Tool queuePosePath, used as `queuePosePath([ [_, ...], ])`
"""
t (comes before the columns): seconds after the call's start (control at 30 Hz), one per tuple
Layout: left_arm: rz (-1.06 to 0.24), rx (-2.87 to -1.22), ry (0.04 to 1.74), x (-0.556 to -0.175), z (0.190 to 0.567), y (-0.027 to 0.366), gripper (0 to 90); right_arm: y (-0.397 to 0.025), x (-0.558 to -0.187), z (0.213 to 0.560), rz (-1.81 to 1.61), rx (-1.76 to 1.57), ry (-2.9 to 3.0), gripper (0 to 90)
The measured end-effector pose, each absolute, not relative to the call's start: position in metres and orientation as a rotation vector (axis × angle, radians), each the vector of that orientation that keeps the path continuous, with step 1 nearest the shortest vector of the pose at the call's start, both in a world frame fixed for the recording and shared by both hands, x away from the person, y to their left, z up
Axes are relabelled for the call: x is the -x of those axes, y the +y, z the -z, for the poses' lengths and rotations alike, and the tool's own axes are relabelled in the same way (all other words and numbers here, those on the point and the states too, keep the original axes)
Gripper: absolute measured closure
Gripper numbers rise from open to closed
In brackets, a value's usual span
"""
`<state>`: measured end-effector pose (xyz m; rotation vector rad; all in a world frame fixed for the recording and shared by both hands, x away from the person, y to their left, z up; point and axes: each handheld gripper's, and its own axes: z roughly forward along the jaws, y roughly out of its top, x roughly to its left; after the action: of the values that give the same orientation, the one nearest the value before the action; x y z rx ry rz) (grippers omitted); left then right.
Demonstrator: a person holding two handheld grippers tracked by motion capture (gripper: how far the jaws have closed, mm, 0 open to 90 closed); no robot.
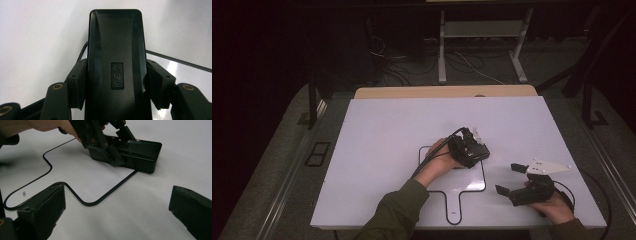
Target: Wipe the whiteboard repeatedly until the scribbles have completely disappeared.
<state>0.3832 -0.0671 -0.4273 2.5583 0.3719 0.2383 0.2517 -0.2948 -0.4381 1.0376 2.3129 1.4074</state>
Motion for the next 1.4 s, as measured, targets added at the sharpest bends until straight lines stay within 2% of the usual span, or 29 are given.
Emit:
queuePosePath([
  [0.43,-0.269,-2.554,0.515,-0.412,0.426,-0.048,39.3,-0.295,-0.252,0.438,-1.408,-1.037,2.312,0.0],
  [0.77,-0.19,-2.549,0.396,-0.388,0.427,-0.054,39.3,-0.295,-0.252,0.438,-1.412,-1.038,2.308,0.0],
  [0.97,-0.107,-2.458,0.437,-0.378,0.427,-0.047,39.2,-0.295,-0.252,0.438,-1.408,-1.037,2.315,0.0],
  [1.4,-0.077,-2.374,0.496,-0.383,0.406,-0.023,39.2,-0.295,-0.251,0.439,-1.405,-1.039,2.315,0.0],
])
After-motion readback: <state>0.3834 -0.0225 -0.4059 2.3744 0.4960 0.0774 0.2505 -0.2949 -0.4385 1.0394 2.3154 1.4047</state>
